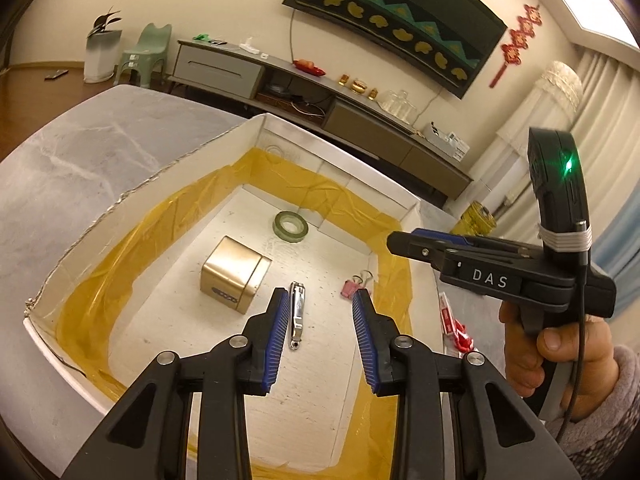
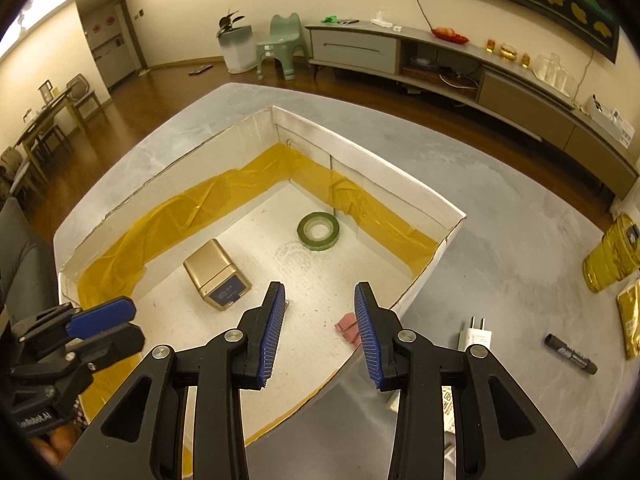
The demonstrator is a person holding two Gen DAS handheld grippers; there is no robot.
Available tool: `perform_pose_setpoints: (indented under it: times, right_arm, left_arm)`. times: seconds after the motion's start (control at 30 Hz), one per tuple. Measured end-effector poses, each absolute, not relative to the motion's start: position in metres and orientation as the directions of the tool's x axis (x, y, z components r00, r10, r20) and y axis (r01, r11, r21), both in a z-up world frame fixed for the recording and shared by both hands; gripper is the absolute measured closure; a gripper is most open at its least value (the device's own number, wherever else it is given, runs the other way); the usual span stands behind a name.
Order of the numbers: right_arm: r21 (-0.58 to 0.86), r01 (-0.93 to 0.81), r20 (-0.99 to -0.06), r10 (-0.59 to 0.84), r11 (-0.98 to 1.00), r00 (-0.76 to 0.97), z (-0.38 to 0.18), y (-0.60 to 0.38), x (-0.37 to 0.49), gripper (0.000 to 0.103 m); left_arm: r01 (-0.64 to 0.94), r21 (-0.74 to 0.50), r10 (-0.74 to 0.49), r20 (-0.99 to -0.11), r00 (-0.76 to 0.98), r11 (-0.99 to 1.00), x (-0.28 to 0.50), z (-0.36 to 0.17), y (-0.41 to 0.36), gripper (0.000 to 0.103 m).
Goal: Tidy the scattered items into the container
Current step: 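Open both tools to drop the nail clipper and binder clip into the box, then move both tools away from the box toward the remaining table items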
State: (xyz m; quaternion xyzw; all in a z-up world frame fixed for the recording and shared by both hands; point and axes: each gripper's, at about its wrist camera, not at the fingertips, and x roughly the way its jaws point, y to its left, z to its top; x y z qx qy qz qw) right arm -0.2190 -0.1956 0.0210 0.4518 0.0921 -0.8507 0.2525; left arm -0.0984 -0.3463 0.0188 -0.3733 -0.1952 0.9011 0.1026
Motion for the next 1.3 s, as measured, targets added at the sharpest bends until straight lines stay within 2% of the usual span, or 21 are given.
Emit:
perform_pose_setpoints:
  times: [0.17,0.67,1.3]
  right_arm:
    - [0.069,0.527,-0.816,-0.352,-0.847,-0.459,0.025,-0.199,-0.21,0.064]
    - [0.18,0.501,-0.795,-0.425,-0.846,-0.433,0.039,-0.177,-0.174,0.064]
    - [0.342,0.543,-0.682,-0.6,-0.767,-0.418,0.054,-0.145,-0.117,0.064]
  left_arm:
    - [-0.05,-0.419,0.332,-0.635,-0.698,-0.907,-0.097,0.018,-0.343,0.068]
    - [-0.084,-0.376,0.32,-0.625,-0.712,-0.923,-0.089,0.021,-0.33,0.068]
    - [-0.129,-0.314,0.304,-0.614,-0.729,-0.941,-0.065,0.038,-0.298,0.068]
